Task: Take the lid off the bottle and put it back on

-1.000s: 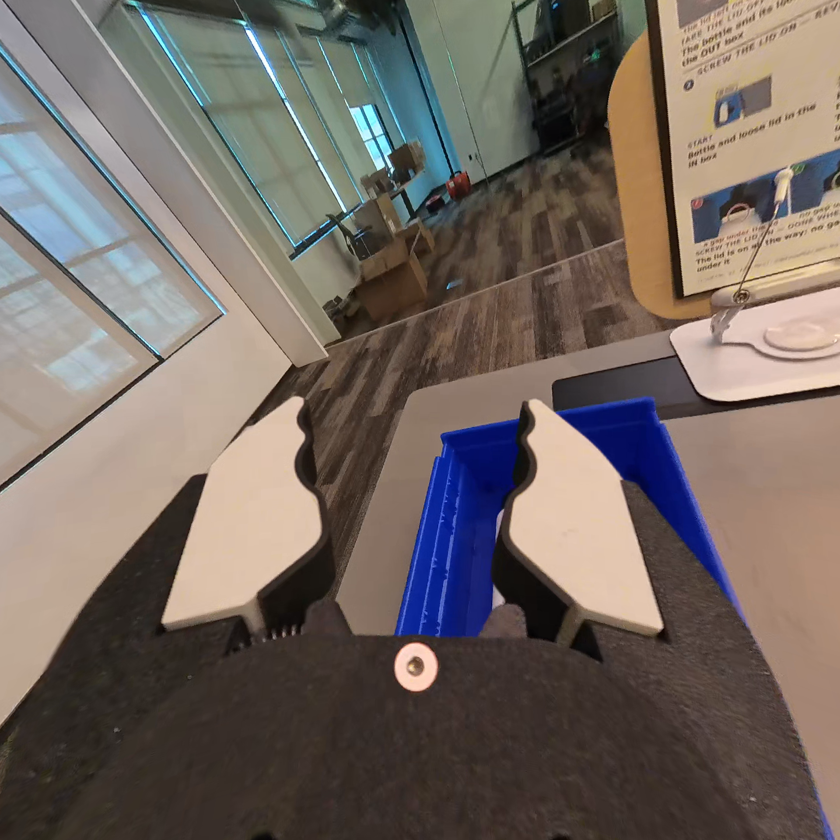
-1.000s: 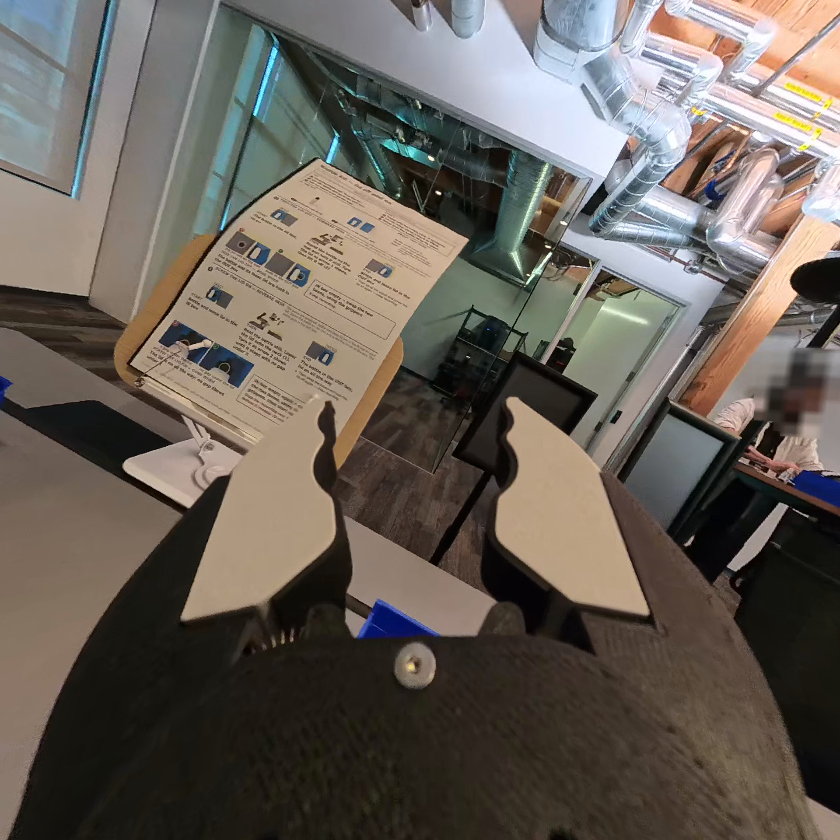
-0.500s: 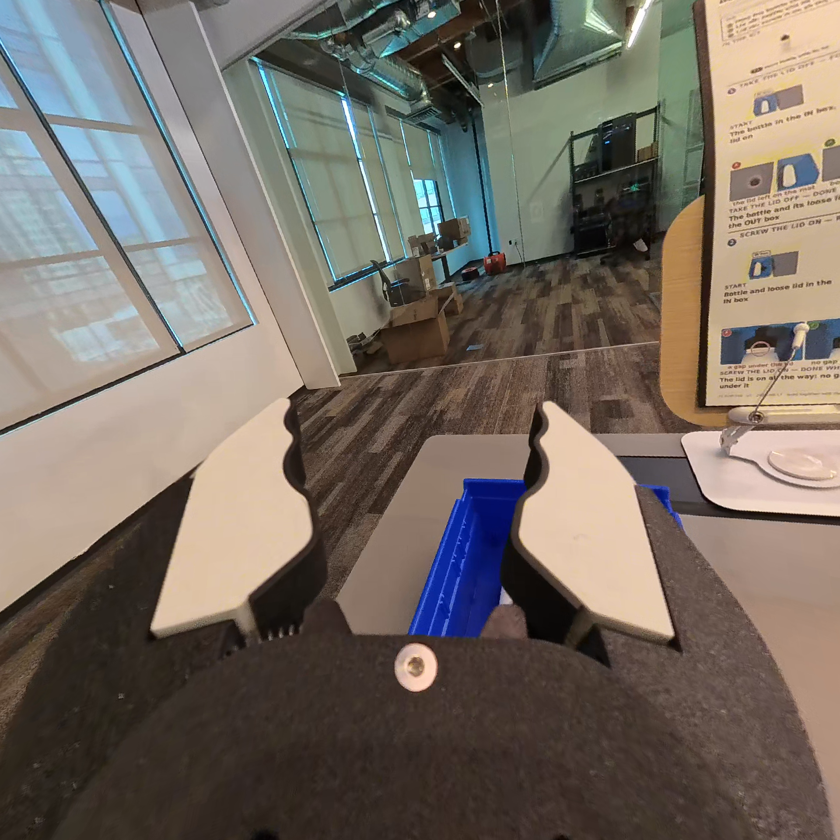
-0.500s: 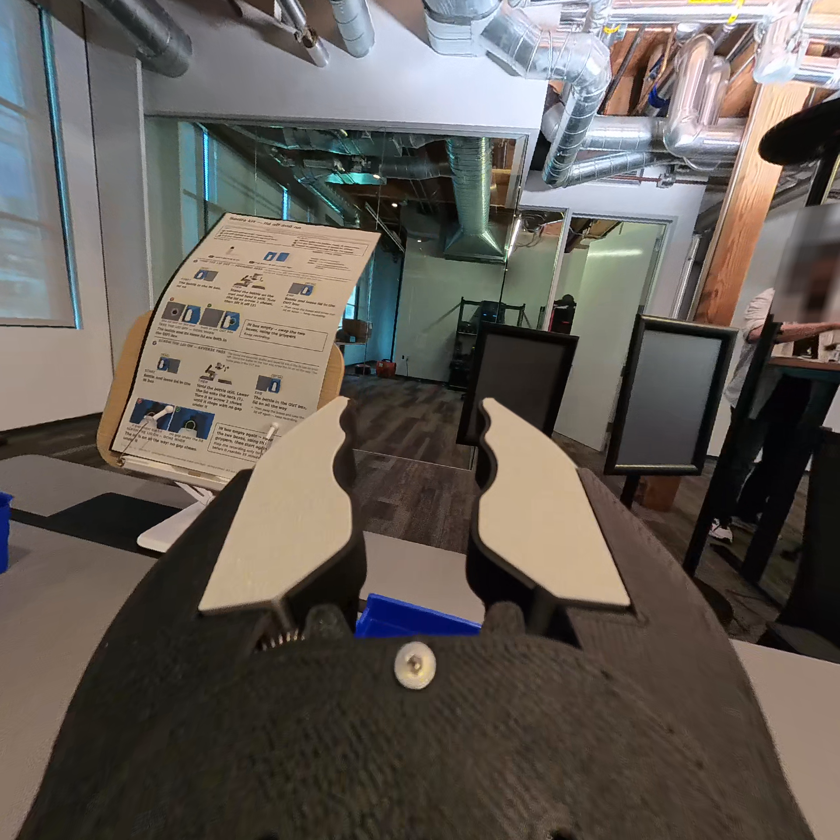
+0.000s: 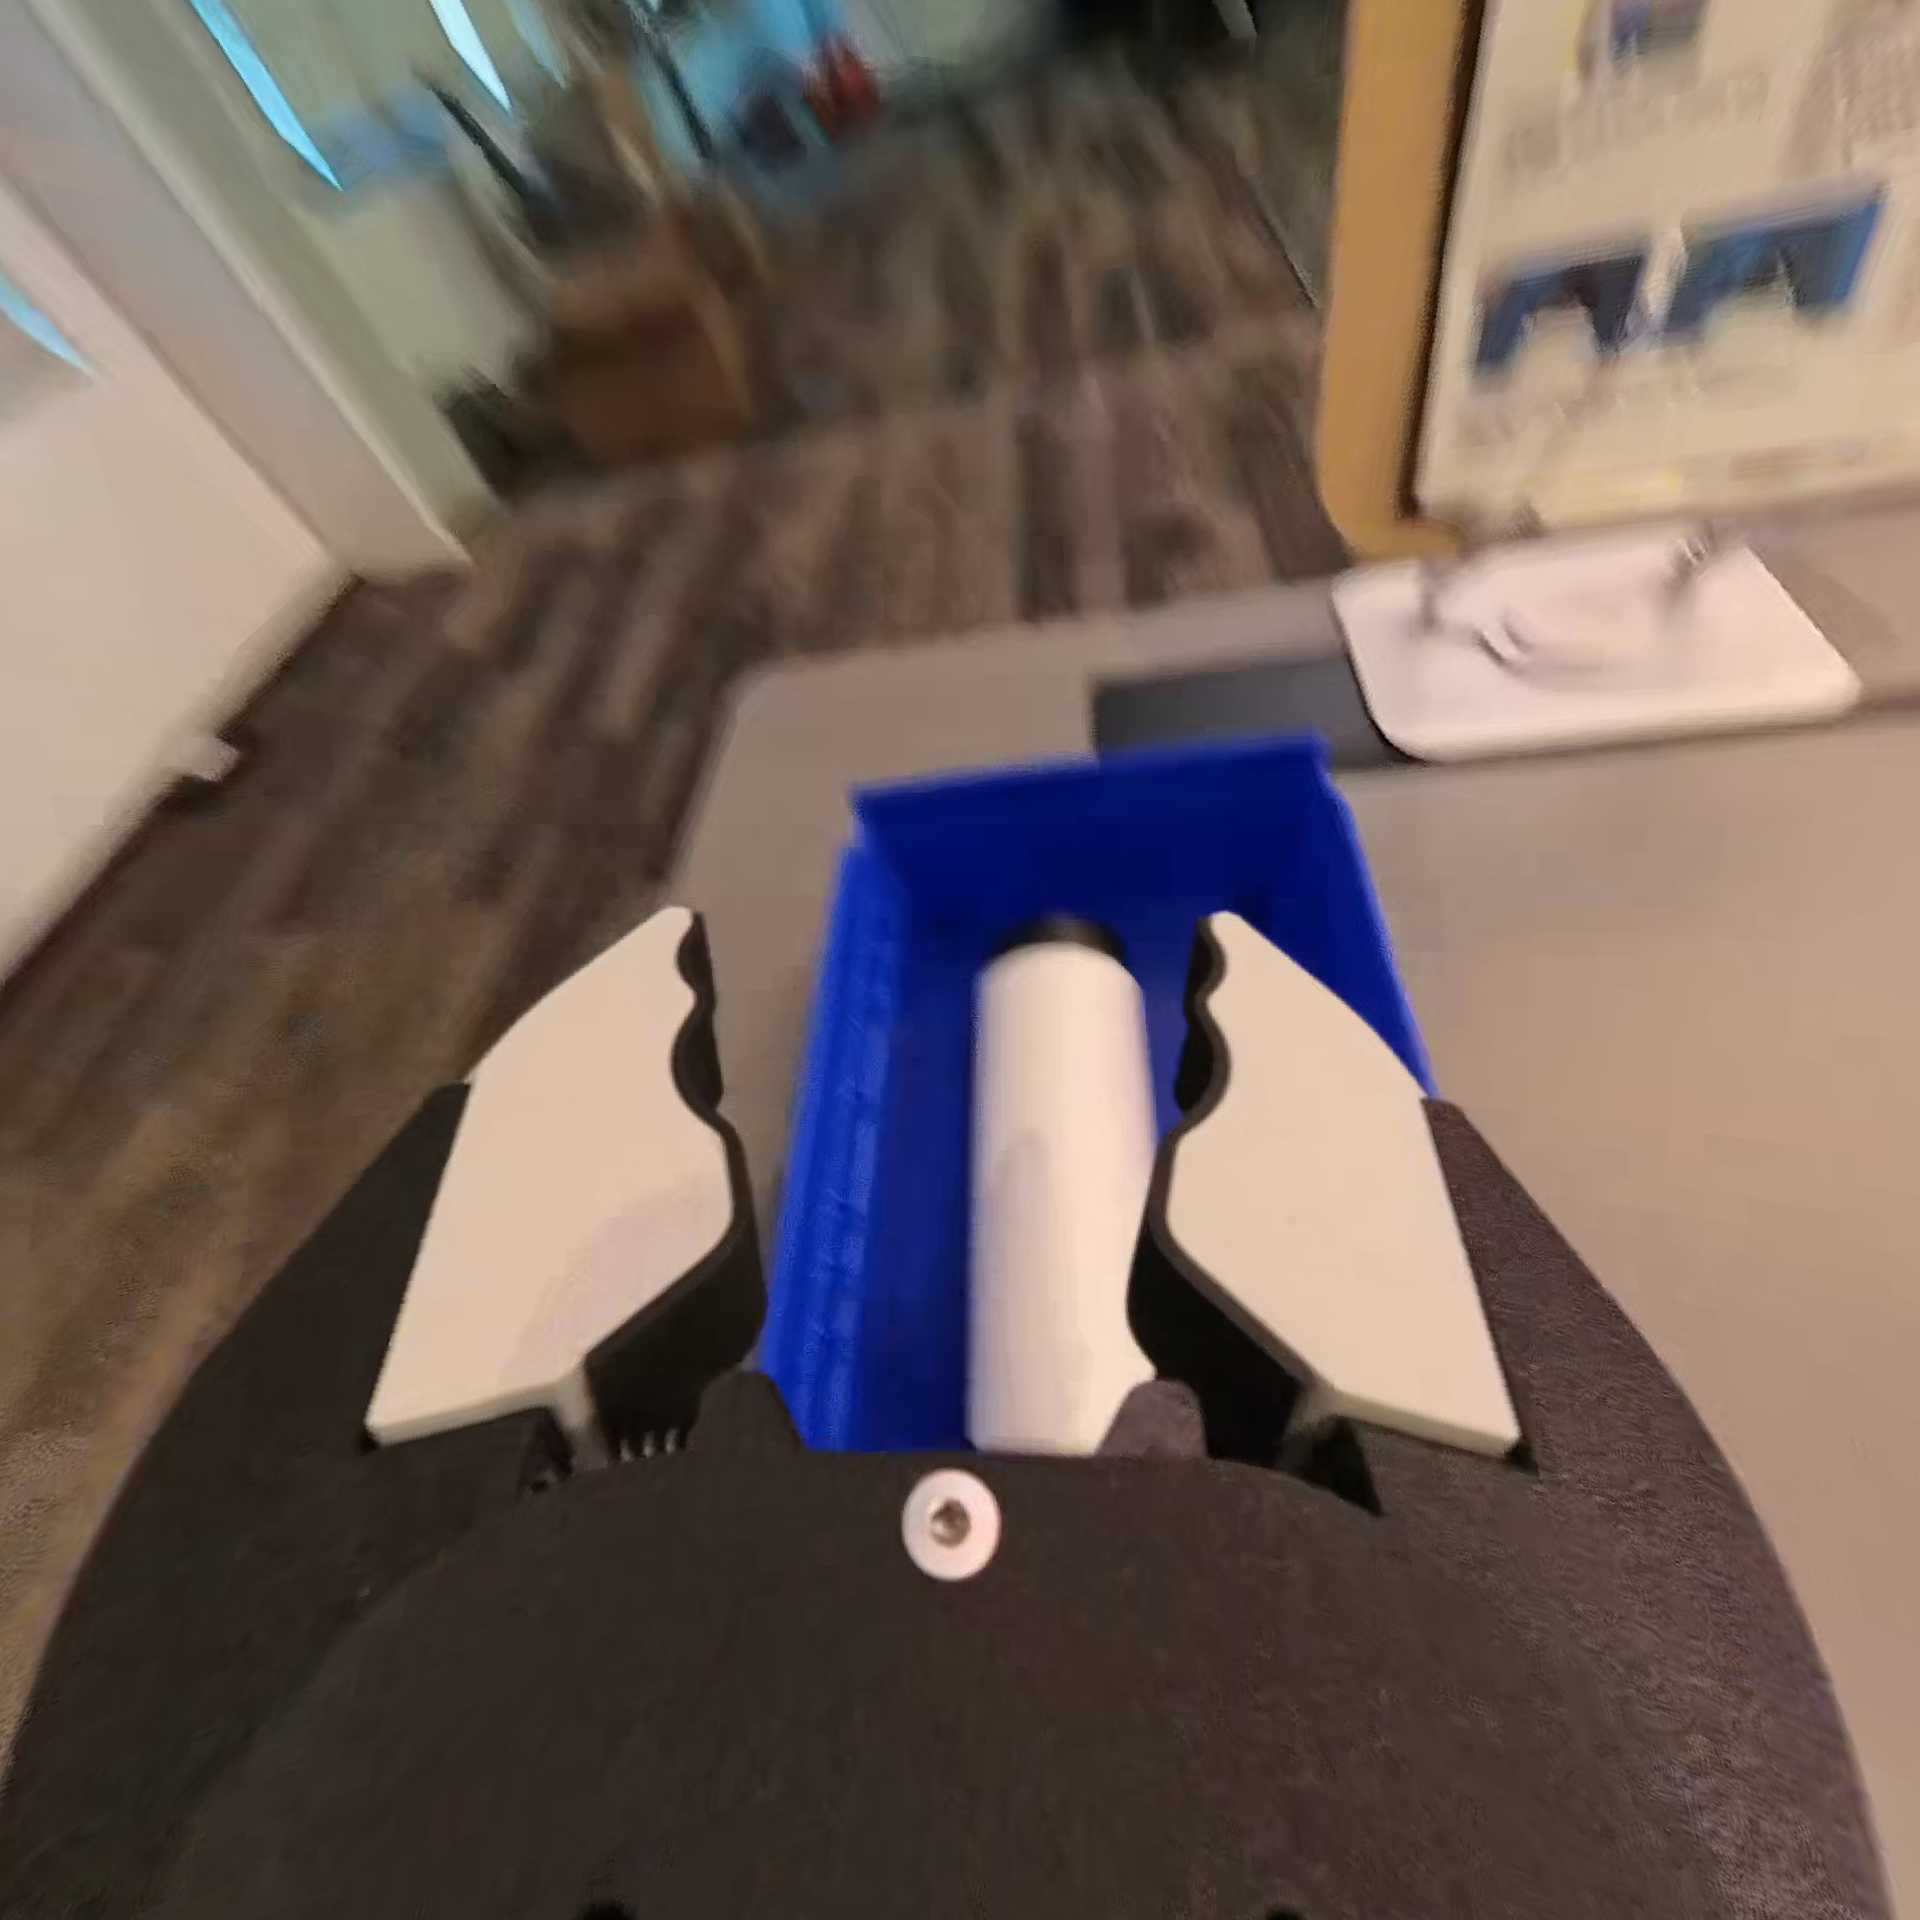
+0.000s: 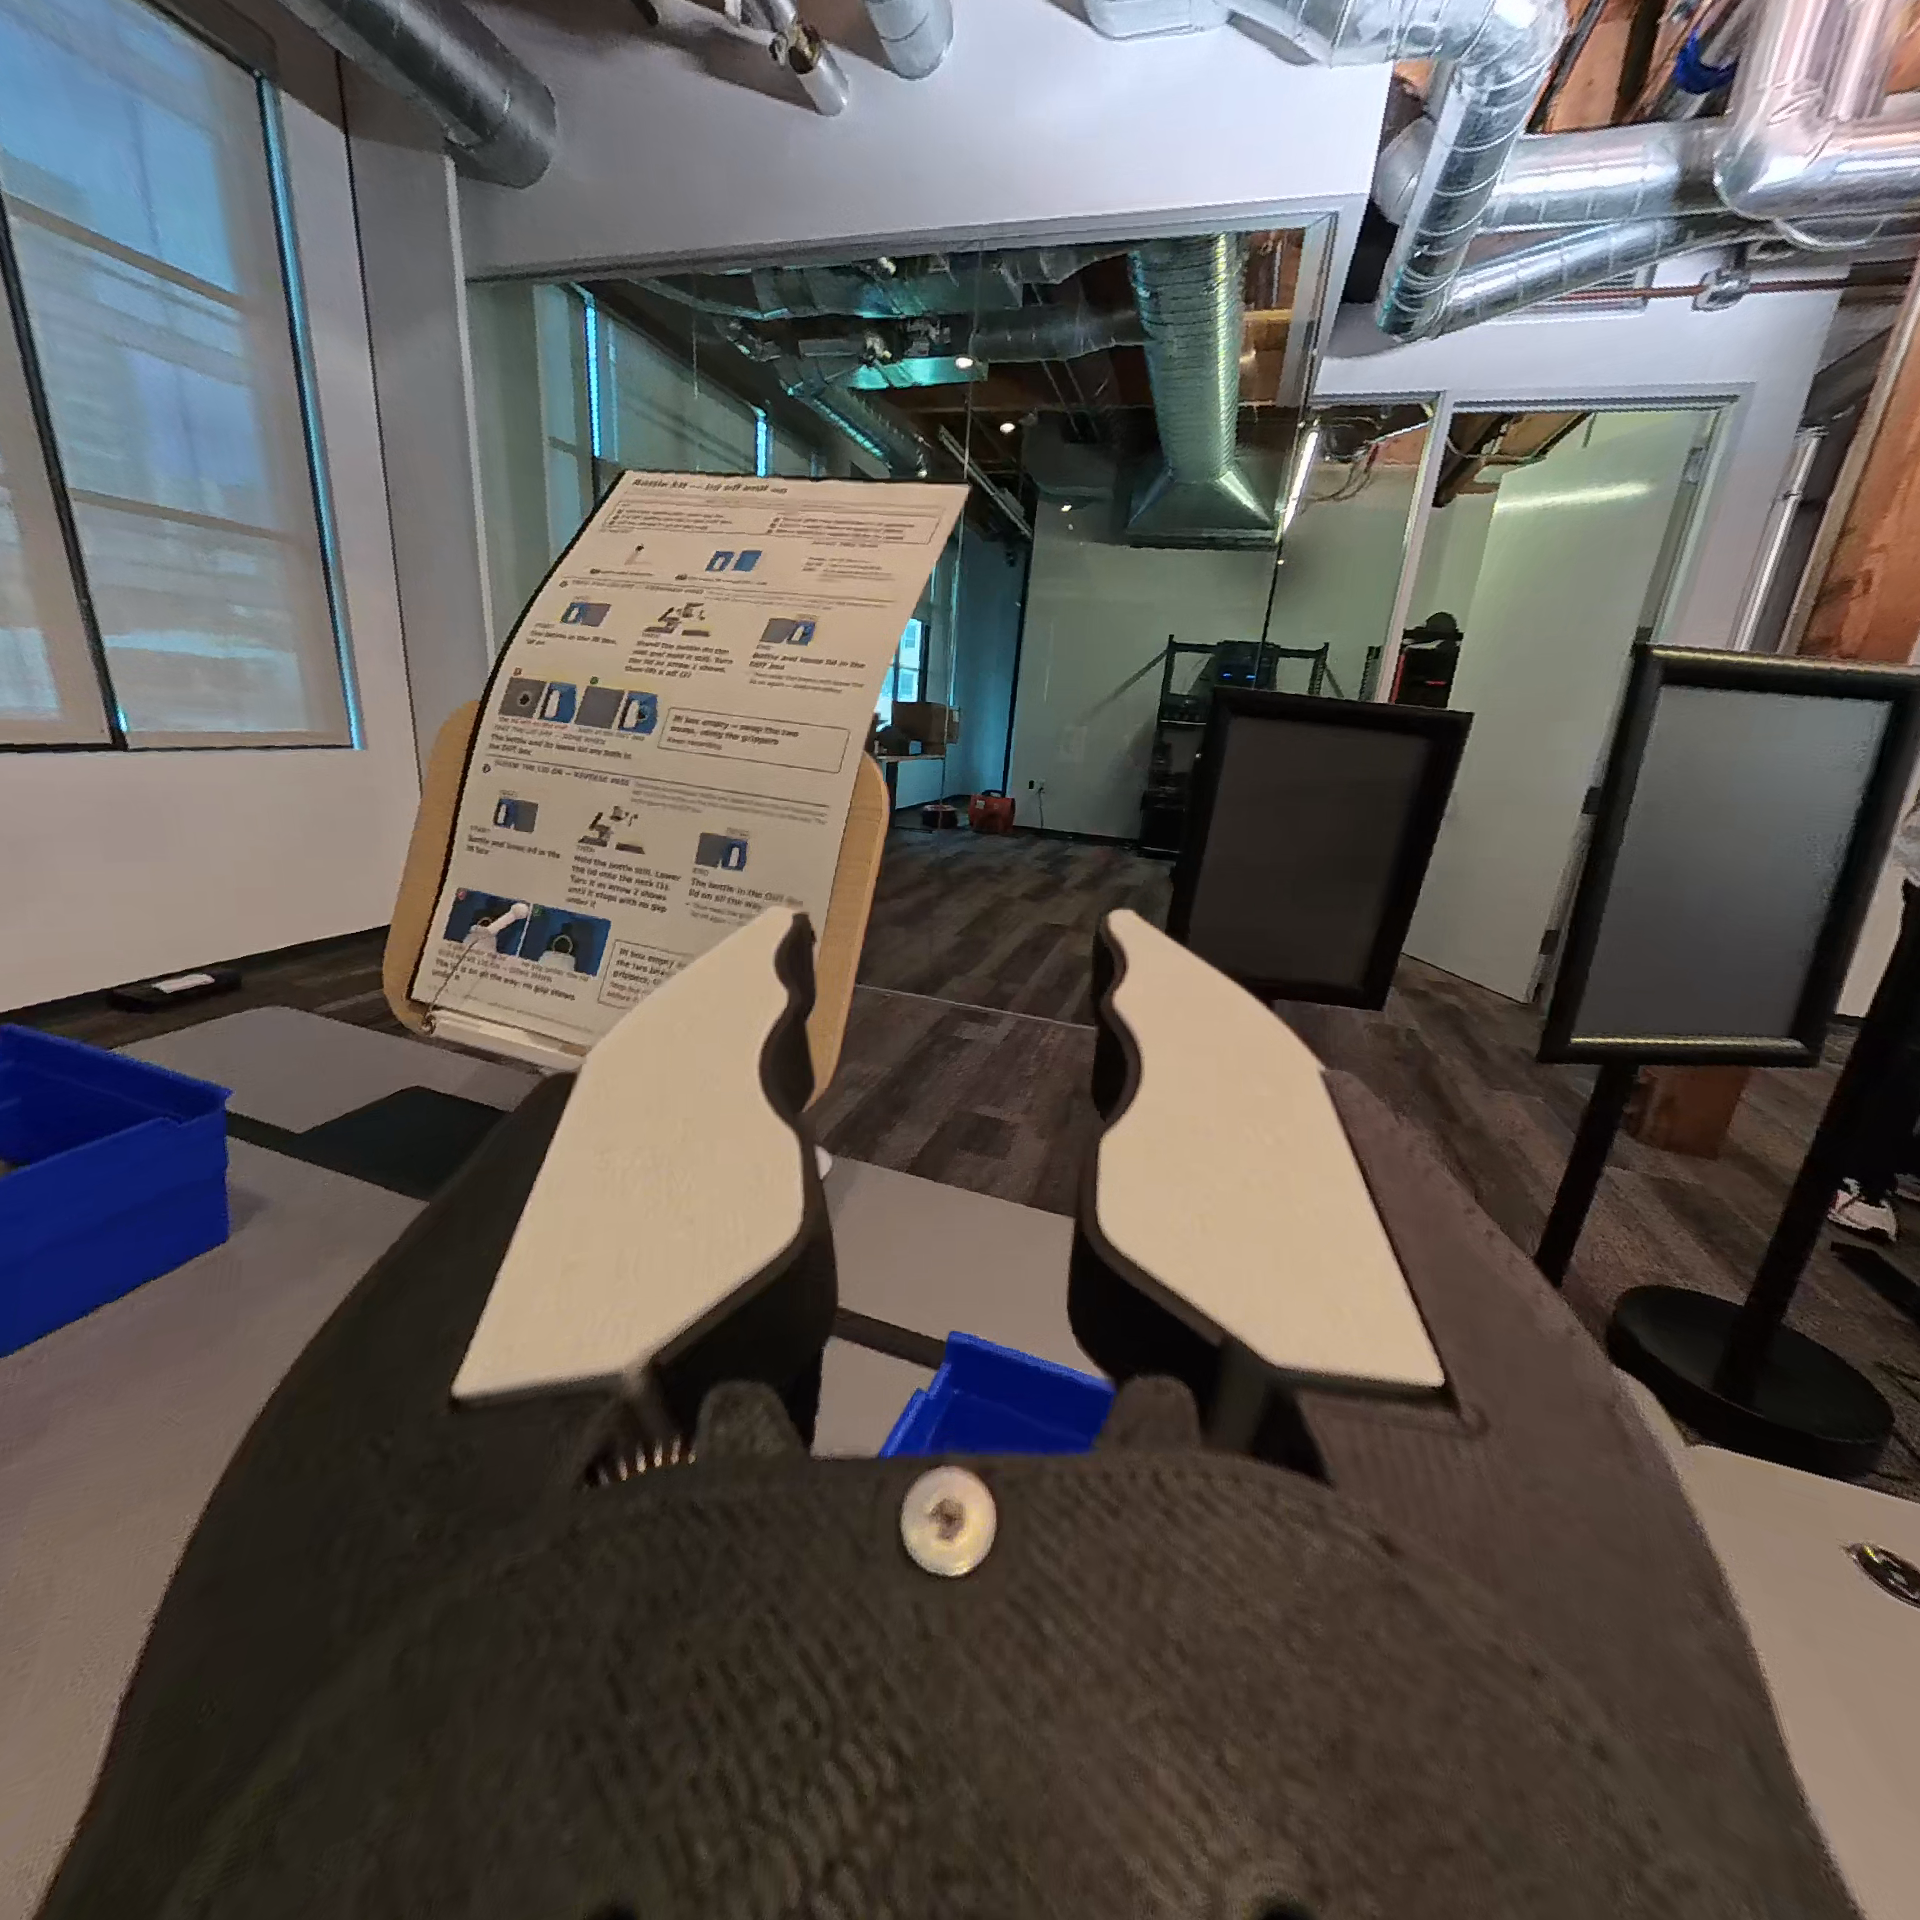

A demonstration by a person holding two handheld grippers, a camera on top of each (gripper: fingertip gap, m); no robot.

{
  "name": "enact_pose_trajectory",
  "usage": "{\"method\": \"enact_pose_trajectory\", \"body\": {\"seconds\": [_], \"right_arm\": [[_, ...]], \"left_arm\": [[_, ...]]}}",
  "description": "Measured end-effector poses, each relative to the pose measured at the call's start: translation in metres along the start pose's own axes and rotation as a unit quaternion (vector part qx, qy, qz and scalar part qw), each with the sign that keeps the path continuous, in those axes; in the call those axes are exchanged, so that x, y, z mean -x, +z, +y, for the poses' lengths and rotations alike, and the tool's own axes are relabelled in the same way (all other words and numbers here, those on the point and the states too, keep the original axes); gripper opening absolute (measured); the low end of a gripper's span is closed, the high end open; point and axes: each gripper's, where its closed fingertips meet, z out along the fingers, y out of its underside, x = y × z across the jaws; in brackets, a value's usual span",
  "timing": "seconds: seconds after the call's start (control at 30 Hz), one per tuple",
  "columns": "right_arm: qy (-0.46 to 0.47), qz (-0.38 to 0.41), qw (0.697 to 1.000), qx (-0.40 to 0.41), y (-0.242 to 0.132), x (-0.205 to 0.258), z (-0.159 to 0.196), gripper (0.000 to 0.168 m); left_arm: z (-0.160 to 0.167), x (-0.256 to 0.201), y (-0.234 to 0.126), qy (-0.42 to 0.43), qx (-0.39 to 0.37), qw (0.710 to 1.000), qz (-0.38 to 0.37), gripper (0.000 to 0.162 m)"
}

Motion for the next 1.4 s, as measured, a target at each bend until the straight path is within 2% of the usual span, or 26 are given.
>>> {"method": "enact_pose_trajectory", "body": {"seconds": [0.07,0.13,0.23,0.3,0.37,0.57,0.87,1.07,1.4], "right_arm": [[-0.013,-0.008,1.000,0.015,0.004,0.007,0.005,0.054],[-0.027,-0.010,0.999,0.024,0.006,0.011,0.008,0.055],[-0.041,-0.016,0.998,0.032,0.010,0.018,0.012,0.056],[-0.044,-0.021,0.998,0.035,0.011,0.021,0.014,0.056],[-0.044,-0.027,0.998,0.038,0.013,0.023,0.016,0.056],[-0.051,-0.036,0.997,0.048,0.017,0.028,0.023,0.056],[-0.055,-0.036,0.997,0.041,0.018,0.030,0.023,0.056],[-0.055,-0.041,0.997,0.038,0.017,0.032,0.022,0.056],[-0.051,-0.044,0.997,0.036,0.018,0.032,0.023,0.056]], "left_arm": [[0.022,-0.016,0.018,-0.009,0.065,0.996,0.059,0.088],[0.037,-0.016,0.037,0.006,0.093,0.994,0.054,0.087],[0.080,-0.025,0.058,0.025,0.209,0.975,0.069,0.101],[0.097,-0.031,0.072,0.026,0.245,0.966,0.076,0.105],[0.114,-0.028,0.084,0.044,0.282,0.957,0.051,0.109],[0.156,-0.031,0.102,0.052,0.367,0.928,0.044,0.113],[0.191,-0.028,0.107,0.021,0.443,0.895,0.053,0.103],[0.202,-0.030,0.107,0.024,0.469,0.881,0.057,0.093],[0.210,-0.027,0.107,0.094,0.486,0.867,0.056,0.094]]}}
